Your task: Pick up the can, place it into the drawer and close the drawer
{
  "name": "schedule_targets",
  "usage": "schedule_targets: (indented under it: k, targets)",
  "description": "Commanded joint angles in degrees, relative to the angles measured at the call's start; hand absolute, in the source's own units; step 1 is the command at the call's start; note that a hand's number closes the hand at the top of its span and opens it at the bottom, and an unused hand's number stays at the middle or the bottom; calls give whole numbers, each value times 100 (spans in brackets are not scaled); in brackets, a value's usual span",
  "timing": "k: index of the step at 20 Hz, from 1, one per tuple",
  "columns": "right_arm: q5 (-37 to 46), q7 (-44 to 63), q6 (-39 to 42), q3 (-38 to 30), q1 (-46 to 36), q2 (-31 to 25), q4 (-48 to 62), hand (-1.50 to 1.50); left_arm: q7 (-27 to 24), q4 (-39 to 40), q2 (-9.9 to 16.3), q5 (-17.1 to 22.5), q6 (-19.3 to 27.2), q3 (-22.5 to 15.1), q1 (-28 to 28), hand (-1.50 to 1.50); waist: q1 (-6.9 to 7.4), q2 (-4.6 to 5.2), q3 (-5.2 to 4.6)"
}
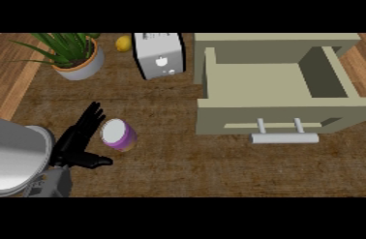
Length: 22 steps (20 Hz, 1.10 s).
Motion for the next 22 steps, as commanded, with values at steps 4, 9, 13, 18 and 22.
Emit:
schedule_targets:
  k: [4, 9, 13, 18, 22]
  targets:
    - [-3, -158, 238, -283, -202, -55, 468, -150, -725, 1242, -33, -100, -150, 80, -380, -150, 4, 2, 0]
    - [-180, 258, 103, -221, -299, -82, 214, -150, -1387, 2181, -331, -424, 112, -32, -714, -150, -25, 14, -4]
    - [-141, 474, 13, -144, -564, -157, 141, -150, -1482, 2813, 45, -266, -220, 221, -1249, -150, -19, 19, -5]
    - [-251, 355, 123, -138, 167, 145, -300, -150, -1093, 2670, -259, -42, -148, 240, -1312, 150, -14, -2, 0]
    - [-577, 691, 176, -372, -4, 67, -438, -150, -837, 2554, -381, 101, -737, 150, -1279, 150, -3, -10, 0]
